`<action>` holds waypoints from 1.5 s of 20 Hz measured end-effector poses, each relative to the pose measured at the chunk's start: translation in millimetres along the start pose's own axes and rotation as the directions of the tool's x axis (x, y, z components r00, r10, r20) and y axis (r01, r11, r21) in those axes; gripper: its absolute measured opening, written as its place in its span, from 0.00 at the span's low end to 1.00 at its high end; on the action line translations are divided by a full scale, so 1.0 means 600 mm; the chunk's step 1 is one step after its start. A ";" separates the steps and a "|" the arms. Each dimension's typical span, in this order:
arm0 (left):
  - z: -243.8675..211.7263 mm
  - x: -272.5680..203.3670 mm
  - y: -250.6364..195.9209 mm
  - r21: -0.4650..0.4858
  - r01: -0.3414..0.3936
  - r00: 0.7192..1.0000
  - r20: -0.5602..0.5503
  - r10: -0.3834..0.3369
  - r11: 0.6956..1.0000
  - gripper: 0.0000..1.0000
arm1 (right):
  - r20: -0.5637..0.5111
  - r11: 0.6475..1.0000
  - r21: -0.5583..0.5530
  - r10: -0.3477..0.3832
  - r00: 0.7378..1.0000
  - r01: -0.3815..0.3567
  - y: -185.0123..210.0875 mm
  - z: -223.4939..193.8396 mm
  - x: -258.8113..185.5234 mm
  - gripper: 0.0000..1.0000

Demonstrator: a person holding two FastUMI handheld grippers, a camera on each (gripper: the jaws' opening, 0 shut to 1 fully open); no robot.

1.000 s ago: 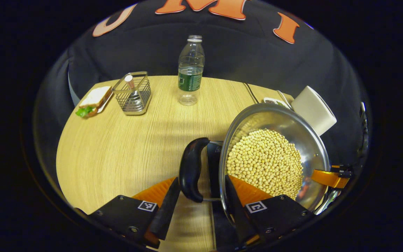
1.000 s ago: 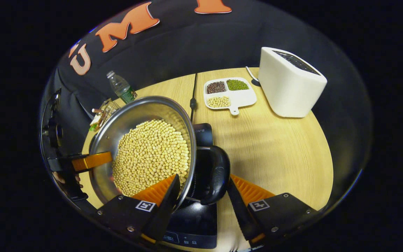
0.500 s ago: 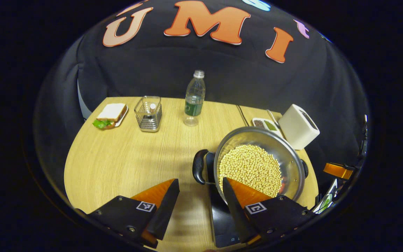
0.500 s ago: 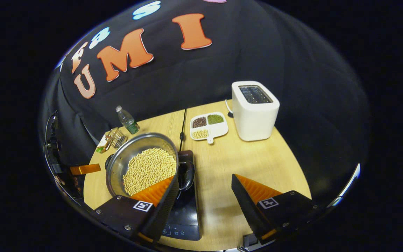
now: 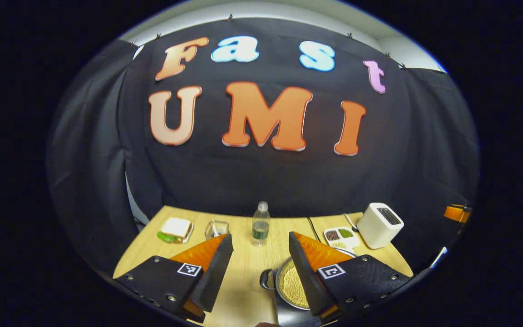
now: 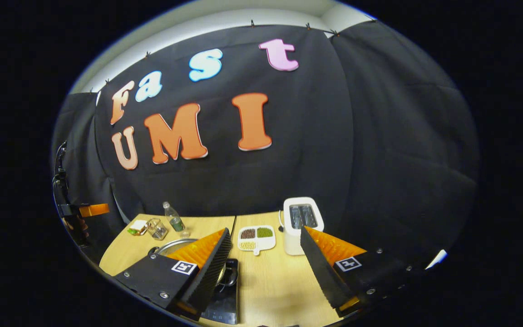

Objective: First push the handle of the pot to place it horizontally, then grasp the pot with both hands and set it on the induction cooktop.

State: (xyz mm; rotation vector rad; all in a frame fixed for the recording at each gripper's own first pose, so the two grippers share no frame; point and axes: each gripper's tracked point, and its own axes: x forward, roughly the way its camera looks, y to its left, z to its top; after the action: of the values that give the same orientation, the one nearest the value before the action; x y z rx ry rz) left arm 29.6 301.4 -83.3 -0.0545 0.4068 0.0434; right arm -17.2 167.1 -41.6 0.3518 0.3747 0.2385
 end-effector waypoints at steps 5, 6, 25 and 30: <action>0.157 -0.074 -0.030 -0.015 -0.017 0.969 0.245 0.021 1.000 0.75 | 0.234 0.995 -0.069 0.081 0.969 -0.066 0.048 0.155 -0.042 0.95; 0.186 -0.089 -0.034 -0.017 -0.023 0.956 0.293 0.027 1.000 0.75 | 0.272 0.993 -0.082 0.104 0.957 -0.084 0.062 0.183 -0.050 0.95; 0.409 -0.218 0.046 -0.049 -0.092 0.743 0.662 0.101 0.995 0.91 | 0.508 0.980 -0.193 0.143 0.849 -0.049 0.182 0.342 -0.106 0.94; 0.398 -0.203 0.075 -0.069 -0.085 0.752 0.650 0.109 0.994 0.91 | 0.498 0.981 -0.187 0.134 0.857 -0.045 0.195 0.340 -0.098 0.94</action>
State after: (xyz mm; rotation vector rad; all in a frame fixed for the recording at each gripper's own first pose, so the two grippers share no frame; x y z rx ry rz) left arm 9.4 356.9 181.9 -0.0493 -0.3027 0.1685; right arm -8.4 197.4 198.9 0.2512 -0.1890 0.2570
